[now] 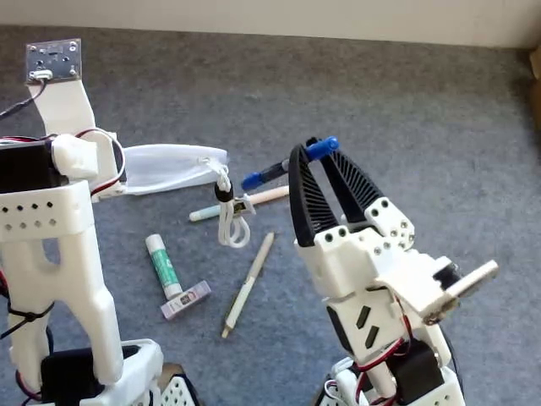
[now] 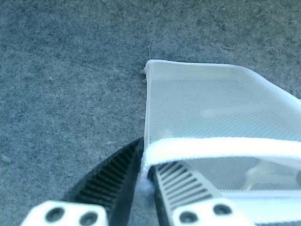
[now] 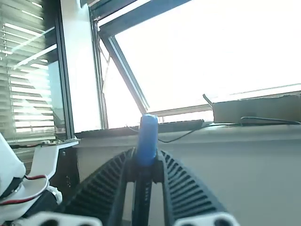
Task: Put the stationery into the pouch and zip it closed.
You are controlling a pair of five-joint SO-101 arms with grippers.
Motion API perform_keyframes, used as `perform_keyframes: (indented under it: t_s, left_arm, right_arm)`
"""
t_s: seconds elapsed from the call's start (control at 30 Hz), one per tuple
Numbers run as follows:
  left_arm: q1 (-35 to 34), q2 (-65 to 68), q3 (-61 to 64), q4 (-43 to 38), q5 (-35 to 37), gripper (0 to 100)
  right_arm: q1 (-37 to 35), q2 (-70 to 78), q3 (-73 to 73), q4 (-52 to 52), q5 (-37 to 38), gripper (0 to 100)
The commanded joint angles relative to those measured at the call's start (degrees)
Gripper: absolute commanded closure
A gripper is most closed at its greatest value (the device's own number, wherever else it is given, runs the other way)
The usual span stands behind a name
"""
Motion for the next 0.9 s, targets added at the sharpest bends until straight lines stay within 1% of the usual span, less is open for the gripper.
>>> perform_keyframes:
  t_s: [0.0,0.3,0.6,0.87]
  left_arm:
    - [-0.13,-0.40,0.13,0.44,-0.35,99]
    - [-0.04,-0.22,0.13,0.35,-0.35,99]
    - [-0.13,-0.22,0.13,0.35,-0.35,99]
    - [-0.04,-0.13,0.22,0.44,-0.35,99]
  right_arm:
    - [-0.75,-0.22,-3.56,-4.62,0.79,99.3]
    - [-1.01,1.19,-3.82,-13.32,0.35,99.3]
    - [-7.52,12.97,-13.93,-13.76,0.62,99.3]
    - [-13.32,20.53,-14.81,-14.02,0.70,99.3]
